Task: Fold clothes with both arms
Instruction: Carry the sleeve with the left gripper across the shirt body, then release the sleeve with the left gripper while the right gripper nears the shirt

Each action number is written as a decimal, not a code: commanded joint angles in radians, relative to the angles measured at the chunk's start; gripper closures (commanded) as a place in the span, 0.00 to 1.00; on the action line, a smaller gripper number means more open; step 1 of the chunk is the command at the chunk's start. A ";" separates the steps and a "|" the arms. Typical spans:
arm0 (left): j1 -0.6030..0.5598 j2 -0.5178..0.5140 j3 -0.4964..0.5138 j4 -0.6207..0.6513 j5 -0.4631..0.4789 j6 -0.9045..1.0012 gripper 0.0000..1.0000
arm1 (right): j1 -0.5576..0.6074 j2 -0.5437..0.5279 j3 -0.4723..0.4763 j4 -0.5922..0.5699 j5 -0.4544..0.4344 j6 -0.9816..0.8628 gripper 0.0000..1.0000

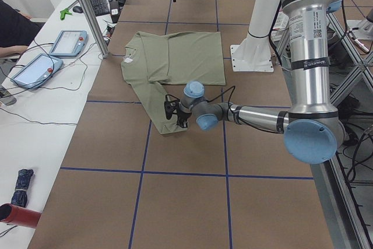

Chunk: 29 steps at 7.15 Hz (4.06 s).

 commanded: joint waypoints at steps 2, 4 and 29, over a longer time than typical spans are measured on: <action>-0.006 -0.480 0.002 0.494 0.002 -0.002 1.00 | 0.041 -0.100 0.020 0.003 0.008 -0.100 0.00; -0.007 -0.708 0.096 0.523 -0.006 -0.097 1.00 | 0.072 -0.121 0.011 0.003 0.042 -0.122 0.00; 0.273 -0.380 -0.295 0.584 0.133 0.146 0.00 | -0.676 -0.144 0.207 0.388 -0.410 0.959 0.00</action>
